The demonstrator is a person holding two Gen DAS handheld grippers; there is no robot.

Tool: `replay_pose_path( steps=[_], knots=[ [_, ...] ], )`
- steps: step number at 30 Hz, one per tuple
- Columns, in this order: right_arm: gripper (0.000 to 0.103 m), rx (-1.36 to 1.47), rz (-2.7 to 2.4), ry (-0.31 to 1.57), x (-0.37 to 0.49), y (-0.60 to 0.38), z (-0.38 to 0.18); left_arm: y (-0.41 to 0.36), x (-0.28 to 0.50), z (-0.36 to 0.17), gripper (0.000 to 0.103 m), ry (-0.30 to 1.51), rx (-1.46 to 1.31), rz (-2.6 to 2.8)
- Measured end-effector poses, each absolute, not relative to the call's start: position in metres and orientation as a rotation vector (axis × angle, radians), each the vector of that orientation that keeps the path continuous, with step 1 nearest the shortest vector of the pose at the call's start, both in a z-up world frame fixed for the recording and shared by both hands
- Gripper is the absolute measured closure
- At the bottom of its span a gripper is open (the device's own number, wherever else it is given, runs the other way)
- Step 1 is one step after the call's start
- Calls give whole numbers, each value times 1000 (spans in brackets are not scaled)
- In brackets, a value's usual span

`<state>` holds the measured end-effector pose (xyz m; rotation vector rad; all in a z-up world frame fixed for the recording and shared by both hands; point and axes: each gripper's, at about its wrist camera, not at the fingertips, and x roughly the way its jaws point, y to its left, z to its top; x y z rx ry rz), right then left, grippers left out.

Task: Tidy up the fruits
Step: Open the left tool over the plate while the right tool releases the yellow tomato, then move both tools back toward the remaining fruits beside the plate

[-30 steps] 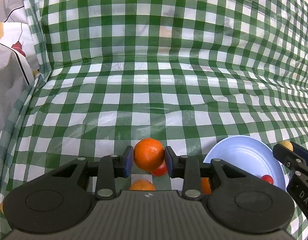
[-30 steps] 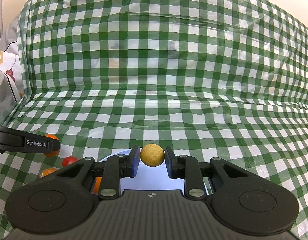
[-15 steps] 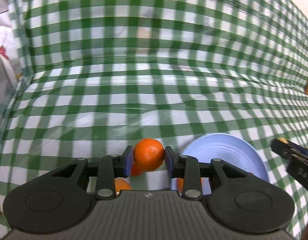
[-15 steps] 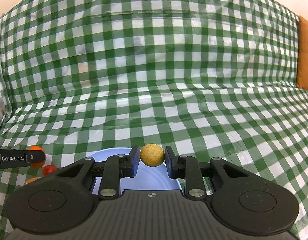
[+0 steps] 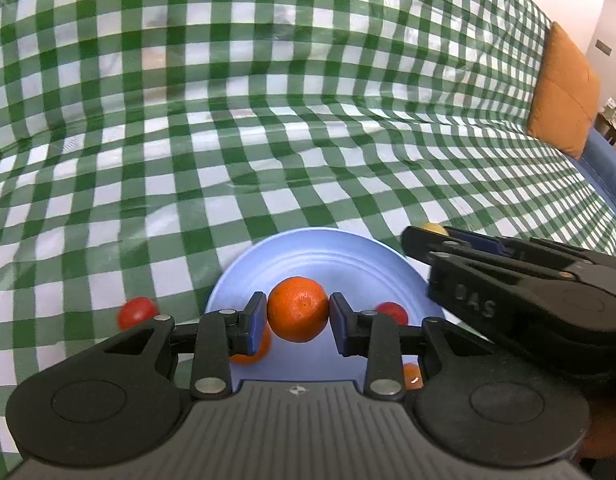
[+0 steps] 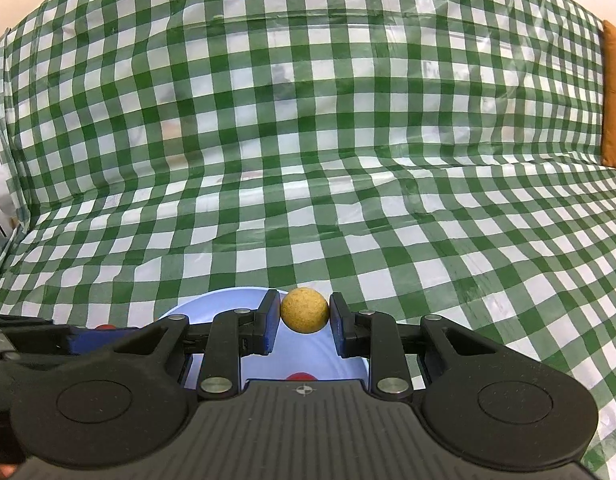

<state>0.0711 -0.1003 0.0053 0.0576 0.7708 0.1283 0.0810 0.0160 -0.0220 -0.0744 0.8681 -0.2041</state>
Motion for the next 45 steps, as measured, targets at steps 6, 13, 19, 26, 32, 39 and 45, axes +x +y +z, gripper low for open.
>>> replay_pose_path(
  steps=[6, 13, 19, 26, 32, 39, 45],
  knots=[
    [63, 69, 117, 772, 74, -101, 5, 28, 82, -22, 58, 860, -88, -187],
    [62, 65, 118, 772, 74, -98, 5, 27, 83, -19, 58, 861, -91, -168],
    [59, 59, 129, 771, 74, -98, 6, 29, 81, -18, 58, 863, -92, -149],
    [58, 48, 148, 764, 73, -89, 8, 37, 80, -16, 62, 861, -100, -101],
    [58, 44, 164, 763, 73, -80, 8, 50, 78, -16, 67, 870, -118, -64],
    [58, 45, 193, 764, 73, -67, 8, 75, 79, -14, 67, 879, -148, 11],
    [60, 35, 266, 773, 69, -48, 5, 110, 80, -15, 67, 893, -196, 68]
  ],
)
